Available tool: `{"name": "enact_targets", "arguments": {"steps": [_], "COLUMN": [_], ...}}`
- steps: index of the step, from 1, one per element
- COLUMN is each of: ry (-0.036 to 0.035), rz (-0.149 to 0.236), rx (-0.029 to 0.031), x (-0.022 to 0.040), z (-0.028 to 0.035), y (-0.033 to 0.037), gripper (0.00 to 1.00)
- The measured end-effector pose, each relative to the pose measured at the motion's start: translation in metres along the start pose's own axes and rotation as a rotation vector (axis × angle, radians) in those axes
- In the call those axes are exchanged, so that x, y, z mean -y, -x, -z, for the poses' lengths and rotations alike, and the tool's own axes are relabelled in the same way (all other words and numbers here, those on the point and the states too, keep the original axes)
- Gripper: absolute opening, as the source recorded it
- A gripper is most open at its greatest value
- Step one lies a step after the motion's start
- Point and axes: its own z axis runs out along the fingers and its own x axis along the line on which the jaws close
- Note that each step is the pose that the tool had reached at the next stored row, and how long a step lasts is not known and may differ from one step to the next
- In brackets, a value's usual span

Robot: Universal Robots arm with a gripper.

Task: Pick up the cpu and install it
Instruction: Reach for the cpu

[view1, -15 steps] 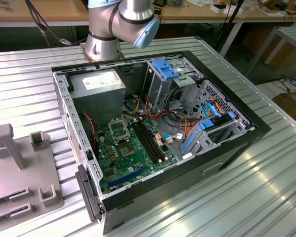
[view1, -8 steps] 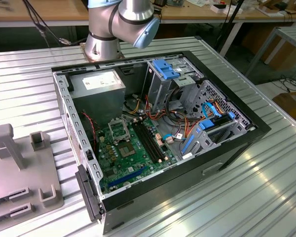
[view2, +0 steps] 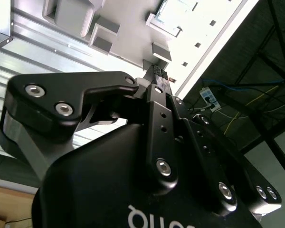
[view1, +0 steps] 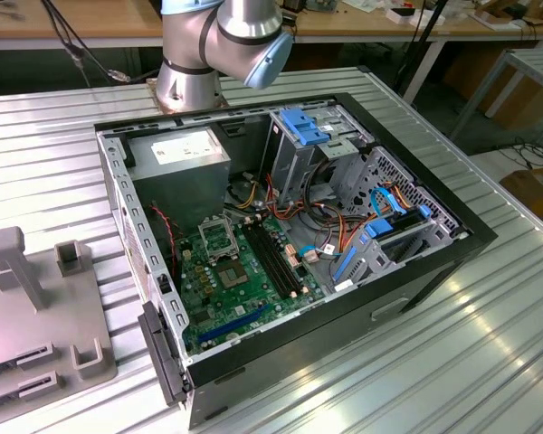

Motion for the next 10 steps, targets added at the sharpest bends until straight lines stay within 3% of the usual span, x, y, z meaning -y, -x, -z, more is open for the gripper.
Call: {"name": "enact_targets", "arguments": {"steps": [10], "ry": [0.0], "rz": [0.0], "rx": [-0.0016], "x": [0.0011], "z": [-0.0024], "y": [-0.0127], "gripper": [0.11]}}
